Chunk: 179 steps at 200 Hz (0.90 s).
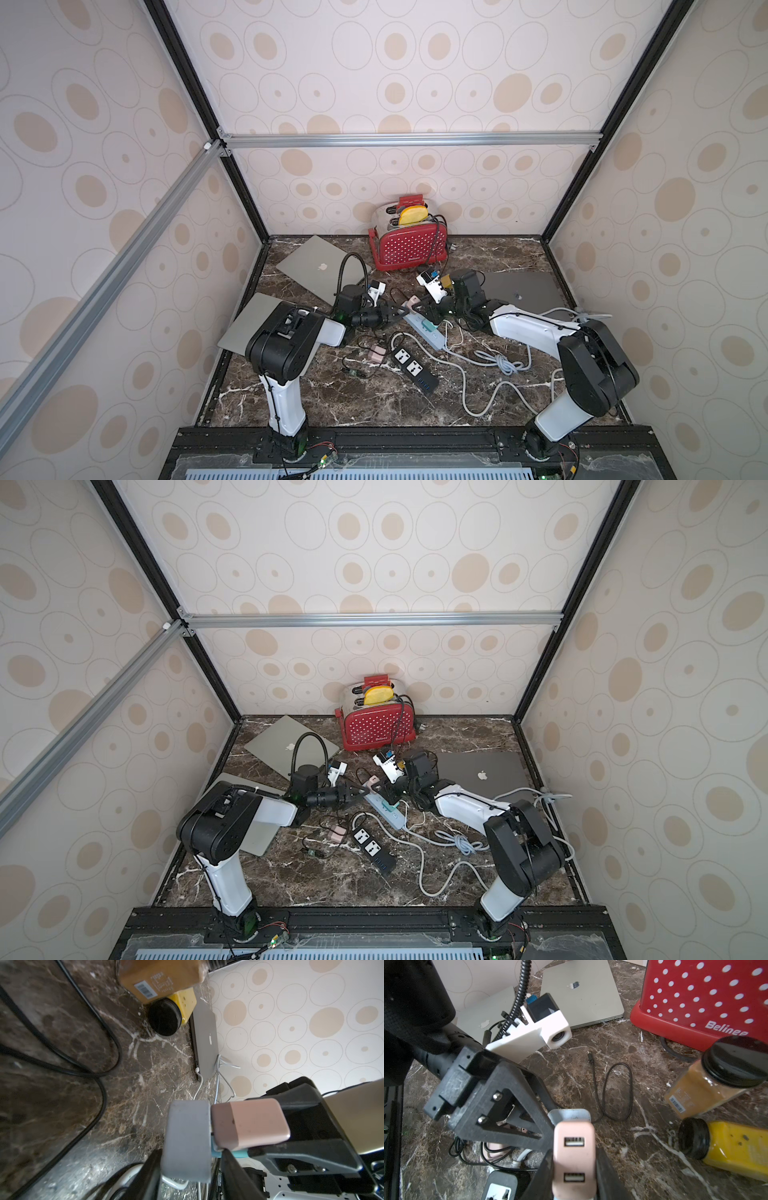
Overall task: Unplug the laptop charger
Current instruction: Remove the plug from the socket.
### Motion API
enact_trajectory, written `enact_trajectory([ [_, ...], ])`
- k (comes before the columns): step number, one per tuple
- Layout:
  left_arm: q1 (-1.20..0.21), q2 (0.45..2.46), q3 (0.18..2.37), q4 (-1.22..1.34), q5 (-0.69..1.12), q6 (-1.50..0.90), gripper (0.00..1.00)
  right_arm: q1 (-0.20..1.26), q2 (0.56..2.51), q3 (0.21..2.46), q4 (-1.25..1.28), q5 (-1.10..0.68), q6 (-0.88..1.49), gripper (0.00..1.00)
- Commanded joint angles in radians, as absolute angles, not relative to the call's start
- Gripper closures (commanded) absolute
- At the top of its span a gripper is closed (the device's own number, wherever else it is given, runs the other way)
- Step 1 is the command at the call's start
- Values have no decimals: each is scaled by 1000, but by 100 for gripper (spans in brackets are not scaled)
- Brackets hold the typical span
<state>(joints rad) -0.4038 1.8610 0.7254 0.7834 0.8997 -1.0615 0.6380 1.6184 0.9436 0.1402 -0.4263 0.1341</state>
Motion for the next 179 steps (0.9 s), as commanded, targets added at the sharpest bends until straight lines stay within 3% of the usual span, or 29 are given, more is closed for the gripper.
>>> enact_trajectory([
  [1, -398, 1840, 769, 772, 896, -1034, 64, 648, 1620, 979, 146, -496, 146, 96],
  [41, -399, 1846, 785, 726, 890, -1001, 88, 650, 1626, 986, 150, -529, 141, 96],
  [52, -399, 1845, 785, 710, 886, -995, 100, 654, 1627, 986, 150, -529, 140, 96],
  [79, -399, 1859, 805, 577, 855, -961, 100, 676, 1618, 987, 135, -463, 114, 96],
  [112, -399, 1914, 791, 523, 814, -980, 100, 769, 1588, 1013, 58, -219, -5, 97],
  [179, -399, 1907, 805, 334, 731, -878, 100, 753, 1545, 988, 111, -193, 81, 97],
])
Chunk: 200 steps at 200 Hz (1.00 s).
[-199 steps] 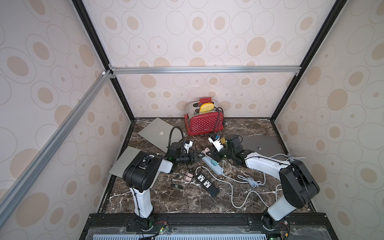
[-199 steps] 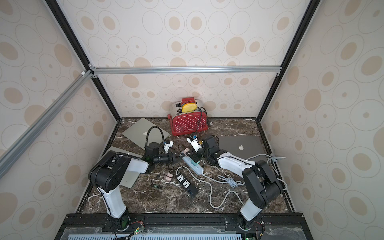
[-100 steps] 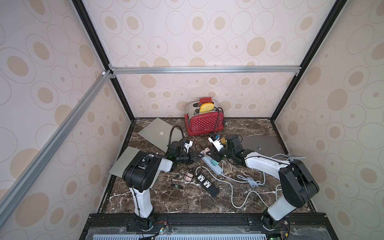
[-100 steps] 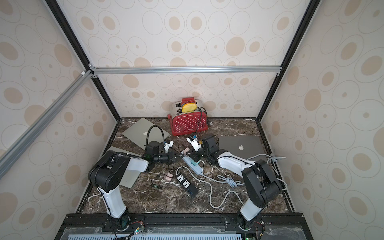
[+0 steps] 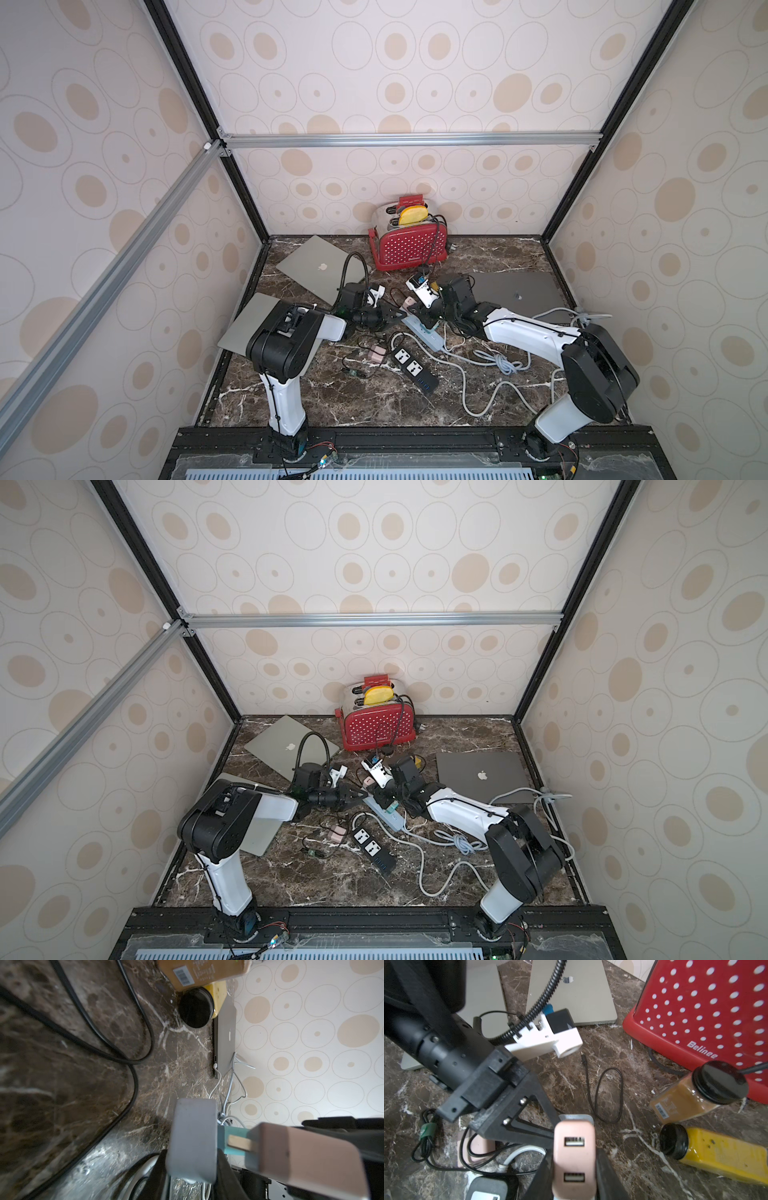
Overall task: Unplug the laptop charger
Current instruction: Remove the plug from the socket, then place the socket at the center of the board.
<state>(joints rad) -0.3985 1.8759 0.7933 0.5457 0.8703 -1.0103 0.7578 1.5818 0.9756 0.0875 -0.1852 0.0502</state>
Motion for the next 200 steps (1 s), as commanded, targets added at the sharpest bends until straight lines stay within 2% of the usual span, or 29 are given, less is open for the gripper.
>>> enact_trajectory([
  [1, -400, 1907, 807, 329, 729, -875, 100, 751, 1545, 989, 109, -192, 83, 97],
  [26, -400, 1892, 825, 200, 683, -786, 100, 698, 1635, 1099, -40, -151, 106, 97],
  [52, -400, 1894, 808, 199, 678, -775, 100, 673, 1765, 1268, -230, -142, 78, 98],
  [121, -400, 1927, 755, 259, 686, -783, 100, 671, 1858, 1334, -369, -141, 90, 94],
  [172, -399, 1927, 752, 219, 654, -764, 100, 653, 1902, 1358, -408, -157, 103, 78],
  [200, -400, 1918, 755, 166, 625, -738, 96, 637, 1877, 1349, -410, -161, 98, 60],
])
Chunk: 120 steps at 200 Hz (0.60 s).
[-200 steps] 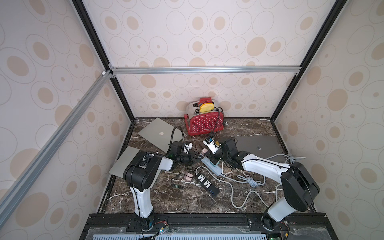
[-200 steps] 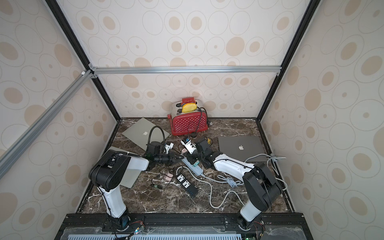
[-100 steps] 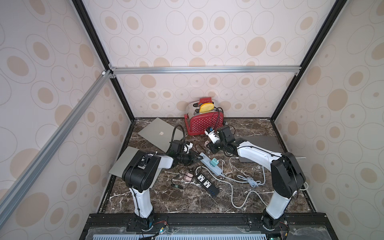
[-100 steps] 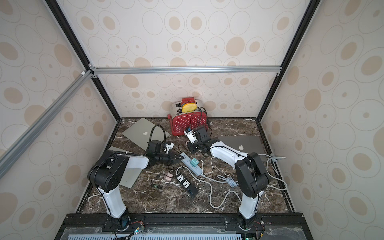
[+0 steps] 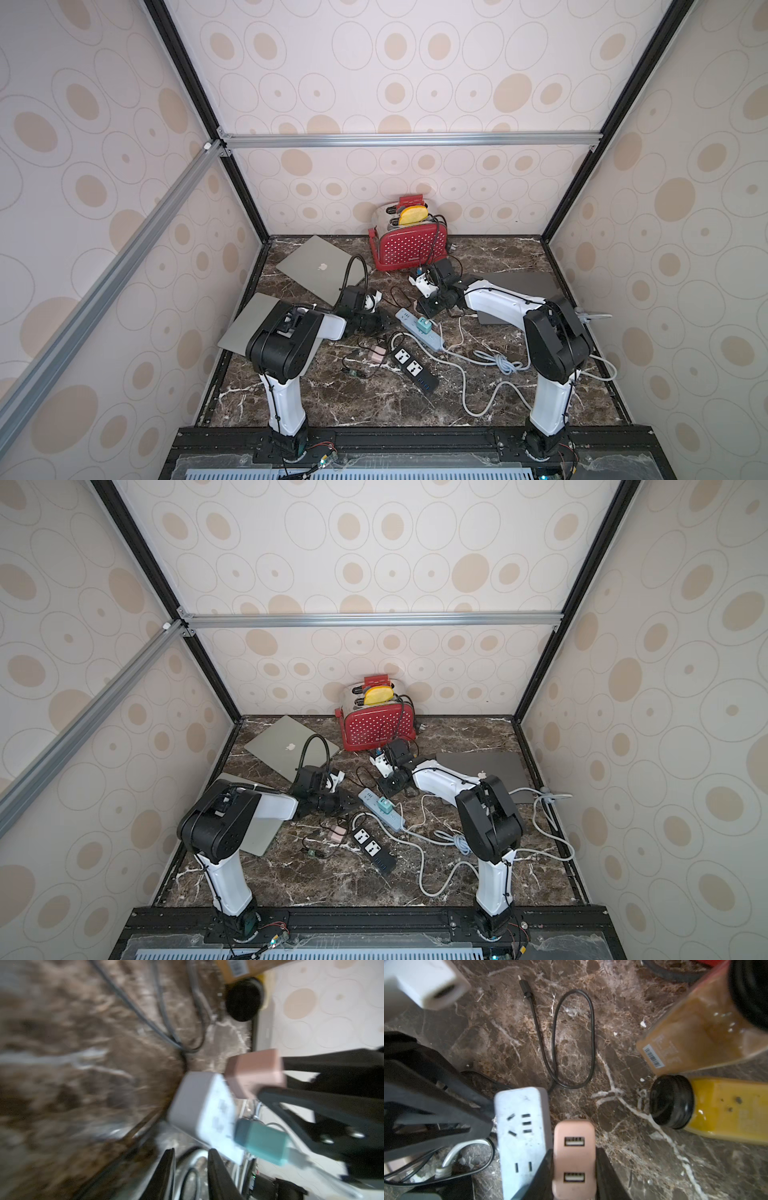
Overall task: Unplug the laptop charger
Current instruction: Place the socket at the center of the board.
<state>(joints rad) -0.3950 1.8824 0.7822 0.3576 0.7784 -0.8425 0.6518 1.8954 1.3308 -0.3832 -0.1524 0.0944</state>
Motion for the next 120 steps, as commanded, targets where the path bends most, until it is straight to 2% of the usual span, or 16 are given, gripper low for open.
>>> enact_trajectory([
  [1, -400, 1918, 755, 163, 624, -737, 96, 636, 1876, 1349, -409, -161, 98, 60],
  [38, -400, 1863, 780, 49, 576, -685, 87, 612, 1789, 1314, -412, -166, 95, 45],
  [62, -400, 1770, 817, -84, 538, -612, 75, 603, 1677, 1285, -438, -161, 81, 43],
  [89, -404, 1645, 868, -250, 503, -527, 57, 604, 1573, 1266, -515, -149, 74, 42],
  [120, -443, 1586, 935, -315, 531, -497, 42, 603, 1473, 1165, -477, -285, 99, 42],
])
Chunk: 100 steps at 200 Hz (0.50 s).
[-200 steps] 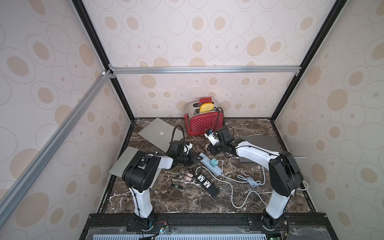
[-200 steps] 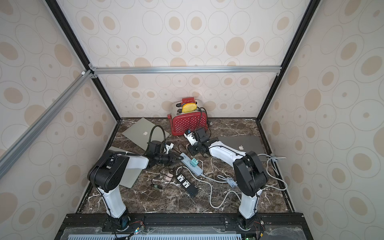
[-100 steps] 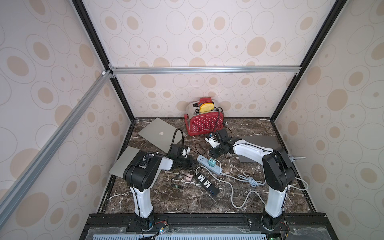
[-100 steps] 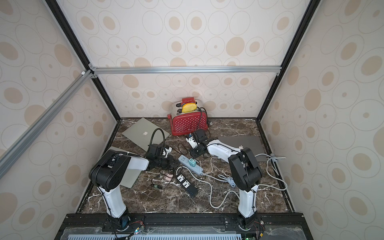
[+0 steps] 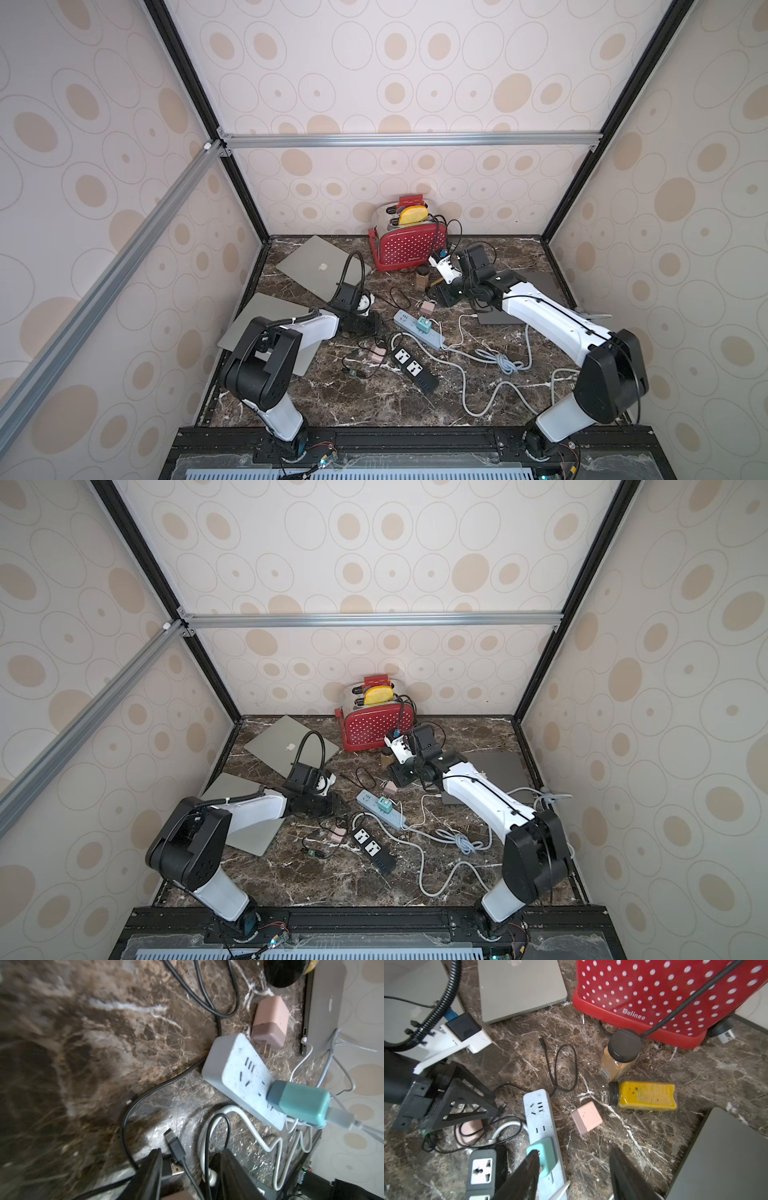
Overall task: Unplug the laptop charger
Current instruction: Remove the charging cable from the plug.
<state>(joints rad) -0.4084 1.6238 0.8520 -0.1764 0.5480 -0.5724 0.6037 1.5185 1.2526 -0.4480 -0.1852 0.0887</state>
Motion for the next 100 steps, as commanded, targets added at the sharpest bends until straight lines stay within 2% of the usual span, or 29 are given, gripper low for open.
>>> enact_trajectory([
  [1, -446, 1587, 938, -315, 531, -497, 42, 604, 1471, 1162, -476, -288, 100, 42],
  [22, -498, 1636, 1005, -291, 551, -512, 37, 604, 1474, 1151, -506, -336, 115, 43],
  [43, -518, 1717, 1021, -157, 608, -586, 35, 604, 1495, 1160, -530, -346, 121, 44],
  [100, -549, 1791, 1055, -99, 616, -625, 38, 610, 1554, 1144, -502, -428, 123, 49],
])
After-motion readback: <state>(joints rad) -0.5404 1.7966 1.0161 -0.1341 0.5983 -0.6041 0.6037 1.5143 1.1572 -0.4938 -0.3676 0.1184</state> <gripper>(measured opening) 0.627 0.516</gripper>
